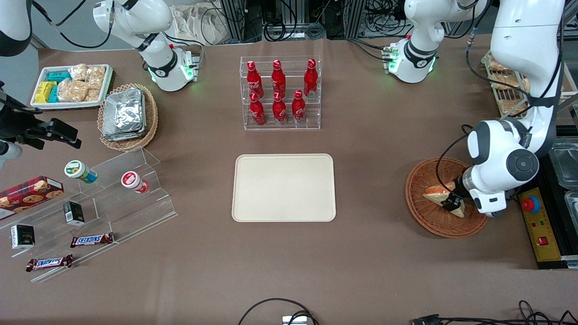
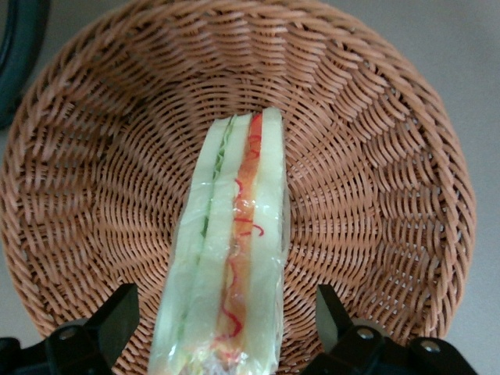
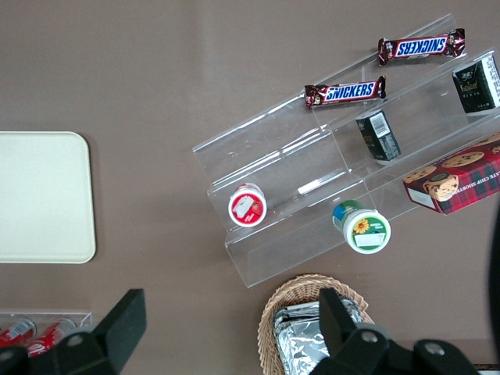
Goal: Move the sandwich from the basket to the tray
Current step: 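Close the left gripper on the sandwich's wrapped edge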
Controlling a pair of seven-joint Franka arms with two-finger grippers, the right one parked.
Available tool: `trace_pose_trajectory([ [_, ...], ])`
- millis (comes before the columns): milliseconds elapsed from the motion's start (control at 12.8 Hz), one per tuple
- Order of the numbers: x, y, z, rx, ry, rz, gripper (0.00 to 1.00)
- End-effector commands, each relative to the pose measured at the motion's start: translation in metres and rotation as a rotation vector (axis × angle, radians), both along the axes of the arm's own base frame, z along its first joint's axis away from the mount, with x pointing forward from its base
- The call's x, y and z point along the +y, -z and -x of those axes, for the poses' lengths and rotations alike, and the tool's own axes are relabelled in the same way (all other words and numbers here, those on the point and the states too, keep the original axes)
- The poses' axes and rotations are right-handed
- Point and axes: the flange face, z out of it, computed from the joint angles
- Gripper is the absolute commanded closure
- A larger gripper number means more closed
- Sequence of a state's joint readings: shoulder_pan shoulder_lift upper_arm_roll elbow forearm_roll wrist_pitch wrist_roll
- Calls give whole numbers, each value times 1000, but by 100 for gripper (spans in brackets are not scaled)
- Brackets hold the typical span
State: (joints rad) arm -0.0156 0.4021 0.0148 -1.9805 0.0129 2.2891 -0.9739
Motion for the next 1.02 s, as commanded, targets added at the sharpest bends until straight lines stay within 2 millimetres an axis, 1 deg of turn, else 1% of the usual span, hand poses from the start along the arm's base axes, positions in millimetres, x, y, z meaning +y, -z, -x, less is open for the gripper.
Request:
trace_pose_trajectory([
  [0, -1, 4, 0, 0, -20, 9, 1],
  [78, -1, 6, 1, 6, -18, 9, 5],
  [157, -1, 9, 2, 14, -17, 9, 12],
  [235, -1, 9, 2, 15, -14, 9, 23],
  [313, -2, 9, 2, 21, -8, 8, 42],
  [391, -5, 7, 1, 25, 6, 6, 66],
  [470, -8, 8, 2, 35, 22, -3, 82],
  [548, -9, 7, 3, 40, 31, -7, 93],
  [626, -9, 4, 1, 36, 57, -4, 100],
  [783, -12, -12, -6, 65, 70, -2, 100],
  [861, -17, -26, -8, 99, 84, -4, 100],
  [939, -17, -44, -11, 118, 106, -1, 100],
])
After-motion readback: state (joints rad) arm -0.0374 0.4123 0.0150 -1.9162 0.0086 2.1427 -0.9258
